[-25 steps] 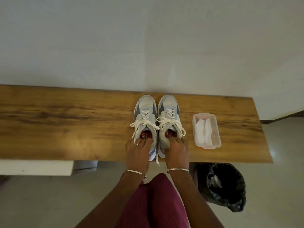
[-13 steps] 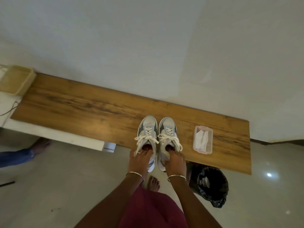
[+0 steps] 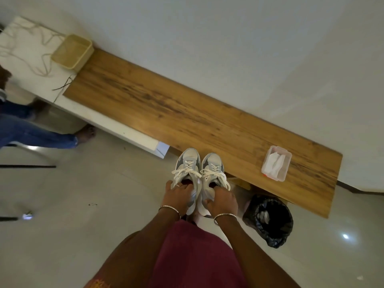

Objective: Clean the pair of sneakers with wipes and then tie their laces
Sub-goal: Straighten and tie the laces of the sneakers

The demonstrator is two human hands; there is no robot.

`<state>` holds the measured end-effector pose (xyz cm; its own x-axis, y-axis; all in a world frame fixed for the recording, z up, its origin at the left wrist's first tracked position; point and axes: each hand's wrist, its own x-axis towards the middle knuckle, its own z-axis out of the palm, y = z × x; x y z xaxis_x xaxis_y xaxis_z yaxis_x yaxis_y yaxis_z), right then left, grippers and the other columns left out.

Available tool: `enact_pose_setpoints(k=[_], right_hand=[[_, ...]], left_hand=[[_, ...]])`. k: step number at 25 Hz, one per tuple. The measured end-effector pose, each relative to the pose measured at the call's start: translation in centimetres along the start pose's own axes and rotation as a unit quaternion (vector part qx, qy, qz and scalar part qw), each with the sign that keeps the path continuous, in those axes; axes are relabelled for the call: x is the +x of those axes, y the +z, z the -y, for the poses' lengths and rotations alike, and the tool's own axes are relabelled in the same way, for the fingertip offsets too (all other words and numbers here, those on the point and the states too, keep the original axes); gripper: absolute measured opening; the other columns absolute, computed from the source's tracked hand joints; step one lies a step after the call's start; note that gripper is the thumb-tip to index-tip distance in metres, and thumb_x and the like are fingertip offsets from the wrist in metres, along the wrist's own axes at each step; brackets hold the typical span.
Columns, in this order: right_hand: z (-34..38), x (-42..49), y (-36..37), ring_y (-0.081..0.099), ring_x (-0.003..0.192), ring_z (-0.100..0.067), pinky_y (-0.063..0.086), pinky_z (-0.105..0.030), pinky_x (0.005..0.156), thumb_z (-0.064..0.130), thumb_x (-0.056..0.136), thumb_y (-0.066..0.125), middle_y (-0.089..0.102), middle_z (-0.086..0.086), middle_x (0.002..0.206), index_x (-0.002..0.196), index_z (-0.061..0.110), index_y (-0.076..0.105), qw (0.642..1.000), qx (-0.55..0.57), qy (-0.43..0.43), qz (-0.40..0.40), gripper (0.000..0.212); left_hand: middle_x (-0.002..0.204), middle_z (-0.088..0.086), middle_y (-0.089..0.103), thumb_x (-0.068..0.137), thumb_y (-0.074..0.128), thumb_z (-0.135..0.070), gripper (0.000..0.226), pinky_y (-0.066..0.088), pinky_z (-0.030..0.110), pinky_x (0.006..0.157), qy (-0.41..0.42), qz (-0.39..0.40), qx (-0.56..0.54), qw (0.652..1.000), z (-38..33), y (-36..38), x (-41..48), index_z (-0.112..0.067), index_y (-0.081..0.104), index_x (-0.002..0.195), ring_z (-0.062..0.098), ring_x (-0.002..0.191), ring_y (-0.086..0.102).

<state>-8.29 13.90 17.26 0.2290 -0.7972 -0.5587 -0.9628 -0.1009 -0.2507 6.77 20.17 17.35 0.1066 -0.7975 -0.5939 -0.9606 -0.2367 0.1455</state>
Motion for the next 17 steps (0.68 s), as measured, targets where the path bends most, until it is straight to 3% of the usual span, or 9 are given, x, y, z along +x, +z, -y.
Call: enact_pose_setpoints(k=[9,14,17], right_hand=[[1.0,-1.3,7.1,0.064,0.101,-0.029,0.05,-0.031,0.077,0.037,0.075,0.075,0.07,-0.005,0.103,0.104,0.018,0.067,0.994,0.046,0.056,0.077,0.036],[0.4,3.4,13.3,0.064,0.102,-0.028,0.043,-0.027,0.074,0.035,0.08,0.075,0.069,-0.006,0.105,0.109,0.017,0.066,0.994,0.055,0.077,0.058,0.035],[-0.9,7.1,17.5,0.065,0.102,-0.028,0.047,-0.029,0.076,0.036,0.08,0.076,0.07,-0.005,0.106,0.114,0.019,0.066,0.994,0.061,0.085,0.02,0.039]], left_hand=[[0.118,-0.001,0.065,0.086,0.064,-0.021,0.046,0.018,0.049,0.112,0.008,0.054,0.003,0.999,3.5,7.2,0.5,-0.021,0.046,0.129,0.023,0.119,0.057],[0.122,0.003,0.063,0.088,0.061,-0.015,0.046,0.018,0.05,0.114,0.038,0.02,0.014,0.999,5.7,12.3,5.7,-0.019,0.047,0.132,0.025,0.122,0.055],[0.125,0.003,0.063,0.092,0.054,-0.013,0.041,0.019,0.05,0.114,0.058,-0.011,0.02,0.998,6.5,15.2,9.7,-0.019,0.047,0.132,0.025,0.122,0.056]])
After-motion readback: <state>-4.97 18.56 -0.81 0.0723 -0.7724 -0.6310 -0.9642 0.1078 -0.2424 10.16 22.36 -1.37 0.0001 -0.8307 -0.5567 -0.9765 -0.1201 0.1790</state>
